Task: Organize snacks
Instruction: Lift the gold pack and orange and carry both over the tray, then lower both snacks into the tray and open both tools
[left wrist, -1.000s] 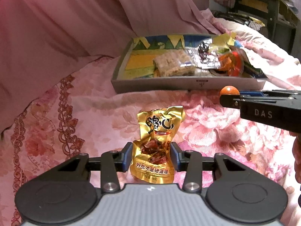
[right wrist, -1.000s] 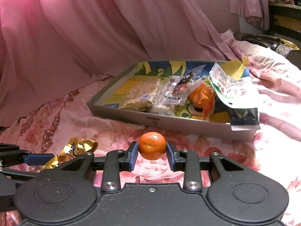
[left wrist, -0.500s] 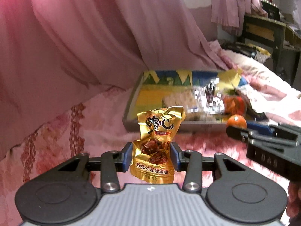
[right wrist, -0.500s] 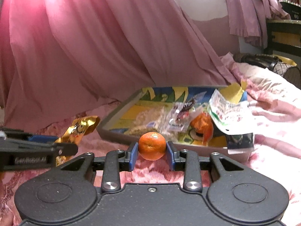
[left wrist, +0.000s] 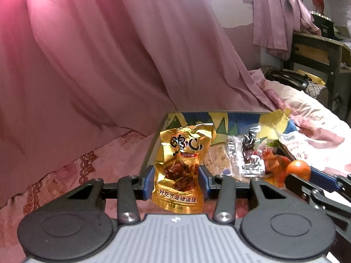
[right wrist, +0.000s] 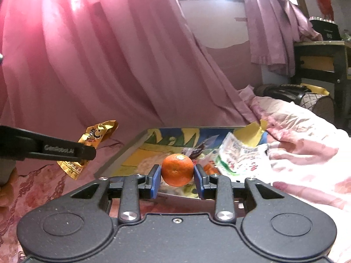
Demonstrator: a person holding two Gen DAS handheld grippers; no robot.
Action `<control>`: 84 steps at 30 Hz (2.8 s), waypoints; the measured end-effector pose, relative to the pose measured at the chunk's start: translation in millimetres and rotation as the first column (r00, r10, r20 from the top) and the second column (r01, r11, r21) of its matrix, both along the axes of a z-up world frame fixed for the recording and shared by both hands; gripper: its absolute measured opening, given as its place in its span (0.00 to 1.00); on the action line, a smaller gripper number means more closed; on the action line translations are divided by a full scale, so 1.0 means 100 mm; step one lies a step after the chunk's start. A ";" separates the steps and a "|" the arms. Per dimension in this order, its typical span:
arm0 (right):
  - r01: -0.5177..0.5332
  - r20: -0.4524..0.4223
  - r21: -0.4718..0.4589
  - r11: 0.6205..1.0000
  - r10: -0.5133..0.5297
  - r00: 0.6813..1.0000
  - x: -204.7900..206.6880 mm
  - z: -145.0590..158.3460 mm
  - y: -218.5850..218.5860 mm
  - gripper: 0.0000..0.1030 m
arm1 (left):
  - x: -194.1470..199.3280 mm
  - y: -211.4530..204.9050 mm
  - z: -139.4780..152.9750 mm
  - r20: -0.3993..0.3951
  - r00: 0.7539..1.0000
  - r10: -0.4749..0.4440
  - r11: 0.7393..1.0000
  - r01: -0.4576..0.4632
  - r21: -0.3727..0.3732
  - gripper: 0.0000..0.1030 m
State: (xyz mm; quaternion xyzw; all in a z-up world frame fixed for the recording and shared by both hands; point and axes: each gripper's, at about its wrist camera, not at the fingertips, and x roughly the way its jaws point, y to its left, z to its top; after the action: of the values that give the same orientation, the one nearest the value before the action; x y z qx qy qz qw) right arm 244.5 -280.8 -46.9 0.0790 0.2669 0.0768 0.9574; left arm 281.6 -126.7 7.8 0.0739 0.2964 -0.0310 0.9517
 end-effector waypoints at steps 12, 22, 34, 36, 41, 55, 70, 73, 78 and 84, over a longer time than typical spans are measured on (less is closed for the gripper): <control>0.052 0.055 -0.048 0.997 -0.050 0.997 0.15 -0.08 -0.10 0.34 | 0.35 -0.25 -0.15 0.017 1.000 0.020 0.998 -0.021 0.055 0.45; 0.098 0.020 -0.031 0.995 -0.098 0.995 0.40 -0.30 -0.21 0.34 | 0.64 -0.33 -0.34 0.003 1.000 0.002 0.996 -0.002 0.092 0.45; 0.078 0.036 -0.086 0.993 -0.075 0.997 0.55 -0.43 -0.12 0.34 | 0.84 -0.34 -0.56 -0.029 1.000 0.001 0.997 0.001 0.084 0.45; 0.084 0.033 -0.083 0.993 -0.082 0.996 0.59 -0.45 -0.13 0.34 | 0.86 -0.33 -0.60 -0.035 0.999 0.001 0.996 0.002 0.086 0.45; 0.096 0.025 -0.078 0.992 -0.094 0.995 0.64 -0.49 -0.16 0.34 | 0.88 -0.34 -0.66 -0.045 0.999 0.004 0.996 0.001 0.095 0.45; 0.094 0.028 -0.084 0.992 -0.092 0.995 0.67 -0.52 -0.16 0.34 | 0.91 -0.36 -0.72 -0.051 0.999 0.011 0.995 -0.006 0.100 0.46; 0.085 0.011 -0.093 0.992 -0.084 0.996 0.78 -0.58 -0.13 0.39 | 0.91 -0.31 -0.75 -0.054 0.998 0.023 0.997 -0.019 0.072 0.50; 0.082 0.008 -0.091 0.992 -0.082 0.997 0.79 -0.59 -0.14 0.39 | 0.90 -0.30 -0.75 -0.055 0.998 0.019 0.997 -0.015 0.069 0.51; 0.084 0.004 -0.088 0.993 -0.084 0.996 0.80 -0.60 -0.14 0.39 | 0.89 -0.30 -0.74 -0.057 0.998 0.014 0.998 -0.011 0.058 0.54; 0.086 0.000 -0.086 0.993 -0.086 0.996 0.80 -0.61 -0.14 0.47 | 0.89 -0.30 -0.73 -0.063 0.998 0.010 0.999 -0.008 0.044 0.61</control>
State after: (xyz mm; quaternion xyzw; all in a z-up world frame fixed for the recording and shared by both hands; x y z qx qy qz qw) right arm 324.5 -294.9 -107.6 0.0493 0.2680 0.0238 0.9619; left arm 370.2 -157.0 -65.7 0.0924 0.3271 -0.0224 0.9402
